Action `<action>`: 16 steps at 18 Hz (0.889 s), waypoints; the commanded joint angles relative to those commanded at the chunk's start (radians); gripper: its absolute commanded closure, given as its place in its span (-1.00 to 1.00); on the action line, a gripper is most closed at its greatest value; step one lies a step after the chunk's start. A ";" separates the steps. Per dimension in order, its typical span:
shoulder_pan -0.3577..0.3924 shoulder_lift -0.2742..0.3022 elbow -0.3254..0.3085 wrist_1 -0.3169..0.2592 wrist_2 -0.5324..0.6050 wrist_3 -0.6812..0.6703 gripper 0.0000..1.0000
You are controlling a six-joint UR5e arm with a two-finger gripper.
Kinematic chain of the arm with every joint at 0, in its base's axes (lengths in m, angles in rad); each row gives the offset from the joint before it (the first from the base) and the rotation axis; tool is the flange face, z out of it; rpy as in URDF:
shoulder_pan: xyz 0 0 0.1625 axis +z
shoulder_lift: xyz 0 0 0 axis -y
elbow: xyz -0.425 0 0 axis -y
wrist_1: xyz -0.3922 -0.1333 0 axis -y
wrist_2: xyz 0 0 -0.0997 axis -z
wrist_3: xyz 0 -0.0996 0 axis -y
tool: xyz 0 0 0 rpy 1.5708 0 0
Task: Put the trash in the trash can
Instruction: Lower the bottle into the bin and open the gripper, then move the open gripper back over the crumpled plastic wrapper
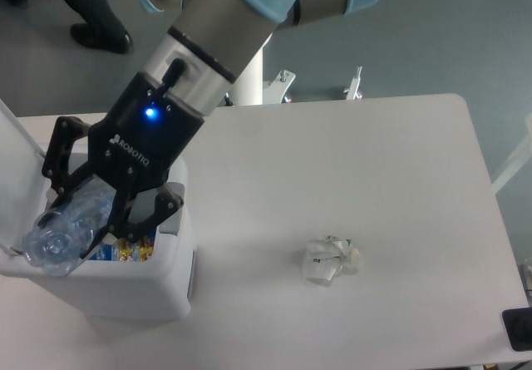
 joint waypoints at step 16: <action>0.340 -0.077 -0.040 -0.006 0.216 0.012 -1.00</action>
